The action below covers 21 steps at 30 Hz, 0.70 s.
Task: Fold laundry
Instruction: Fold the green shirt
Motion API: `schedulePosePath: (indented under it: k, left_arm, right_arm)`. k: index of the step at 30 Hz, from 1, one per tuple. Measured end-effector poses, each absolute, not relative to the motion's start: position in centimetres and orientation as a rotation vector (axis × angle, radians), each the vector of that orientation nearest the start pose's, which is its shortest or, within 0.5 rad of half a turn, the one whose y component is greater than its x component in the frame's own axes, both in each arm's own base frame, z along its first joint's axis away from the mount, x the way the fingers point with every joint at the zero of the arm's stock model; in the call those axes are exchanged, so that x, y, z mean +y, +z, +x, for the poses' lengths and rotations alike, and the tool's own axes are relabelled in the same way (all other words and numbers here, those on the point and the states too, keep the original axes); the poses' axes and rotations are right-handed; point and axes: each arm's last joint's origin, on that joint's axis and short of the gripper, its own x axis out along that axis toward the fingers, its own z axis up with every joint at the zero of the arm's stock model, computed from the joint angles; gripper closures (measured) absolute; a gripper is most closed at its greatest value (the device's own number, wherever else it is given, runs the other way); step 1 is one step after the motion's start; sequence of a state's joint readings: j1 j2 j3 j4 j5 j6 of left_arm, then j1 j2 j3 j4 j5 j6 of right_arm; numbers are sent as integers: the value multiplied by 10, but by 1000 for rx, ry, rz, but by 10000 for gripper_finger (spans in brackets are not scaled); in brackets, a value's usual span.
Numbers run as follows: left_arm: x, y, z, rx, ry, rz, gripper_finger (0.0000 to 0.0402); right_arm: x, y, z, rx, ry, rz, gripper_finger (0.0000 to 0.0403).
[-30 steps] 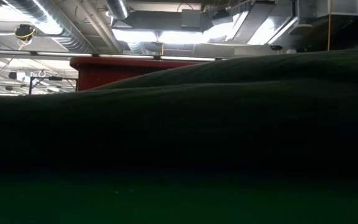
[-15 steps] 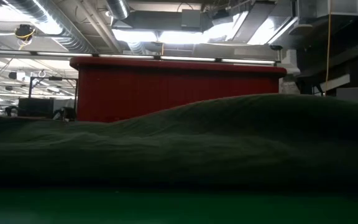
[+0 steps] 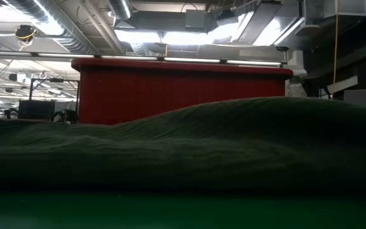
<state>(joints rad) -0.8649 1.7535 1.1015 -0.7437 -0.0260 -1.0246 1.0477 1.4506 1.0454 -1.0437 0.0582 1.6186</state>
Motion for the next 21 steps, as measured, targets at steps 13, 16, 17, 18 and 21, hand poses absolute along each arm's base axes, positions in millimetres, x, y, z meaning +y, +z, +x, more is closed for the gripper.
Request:
schedulePosePath:
  k: [13, 16, 17, 18, 21]
  left_arm:
    - [-240, 167, 205, 1371, 137, -258, 298]
    - [-239, 167, 205, 1366, 150, -268, 298]
    - [-239, 167, 205, 1365, 157, -277, 298]
    - [-239, 167, 205, 1365, 163, -285, 298]
    - [-239, 167, 205, 1370, 177, -307, 298]
  right_arm:
    - [215, 228, 126, 1436, -360, 528, 399]
    - [215, 228, 126, 1436, -360, 528, 395]
    - [215, 228, 126, 1435, -360, 528, 395]
    - [215, 228, 126, 1436, -360, 528, 394]
    - [215, 228, 126, 1435, -360, 528, 398]
